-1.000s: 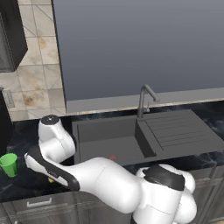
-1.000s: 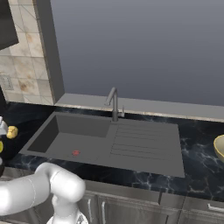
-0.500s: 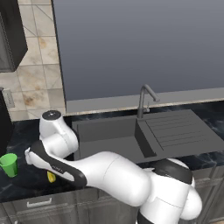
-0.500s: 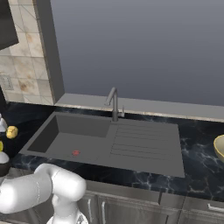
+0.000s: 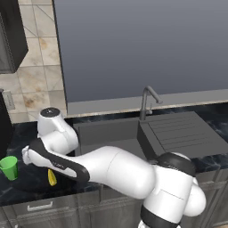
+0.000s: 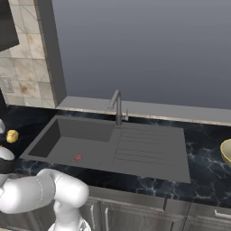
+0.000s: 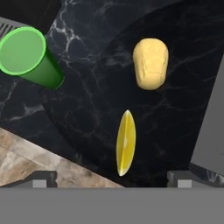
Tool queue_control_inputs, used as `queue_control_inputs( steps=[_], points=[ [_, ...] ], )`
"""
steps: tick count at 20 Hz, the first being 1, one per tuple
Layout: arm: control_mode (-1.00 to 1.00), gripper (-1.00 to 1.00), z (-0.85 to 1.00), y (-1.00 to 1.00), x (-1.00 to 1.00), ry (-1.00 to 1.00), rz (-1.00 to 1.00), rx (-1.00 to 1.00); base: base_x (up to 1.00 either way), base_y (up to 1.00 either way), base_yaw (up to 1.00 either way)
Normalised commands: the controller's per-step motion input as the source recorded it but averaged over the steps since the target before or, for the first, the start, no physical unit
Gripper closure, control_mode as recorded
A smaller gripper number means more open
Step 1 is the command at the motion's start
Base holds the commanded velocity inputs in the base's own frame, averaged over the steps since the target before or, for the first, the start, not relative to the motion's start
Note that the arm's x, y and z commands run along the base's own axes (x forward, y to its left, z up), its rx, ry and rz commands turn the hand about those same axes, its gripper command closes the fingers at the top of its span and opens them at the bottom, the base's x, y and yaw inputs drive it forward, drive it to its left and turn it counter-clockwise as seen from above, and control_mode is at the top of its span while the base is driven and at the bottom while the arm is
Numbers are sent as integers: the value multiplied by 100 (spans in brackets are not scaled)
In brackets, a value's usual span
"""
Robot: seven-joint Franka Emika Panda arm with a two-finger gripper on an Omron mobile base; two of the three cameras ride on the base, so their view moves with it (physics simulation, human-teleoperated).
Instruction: Remove the lemon wedge and potato from the sink. Then move the bowl and cup from the counter to the sink for washing.
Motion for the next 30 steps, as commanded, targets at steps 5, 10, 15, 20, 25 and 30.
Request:
queue_control_inputs(
  steps=[5, 10, 15, 20, 25, 30],
  points=[
    [-100, -100, 11, 16, 6, 6, 0, 0, 0, 0, 0],
    [-100, -100, 4, 18, 7, 6, 0, 0, 0, 0, 0],
    [-100, -100, 0, 17, 6, 8, 0, 0, 0, 0, 0],
    [-100, -100, 0, 17, 9, 4, 0, 0, 0, 0, 0],
    [-100, -100, 0, 16, 7, 0, 0, 0, 0, 0, 0],
    [-100, -100, 0, 17, 6, 0, -1, -1, 0, 0, 0]
  ],
)
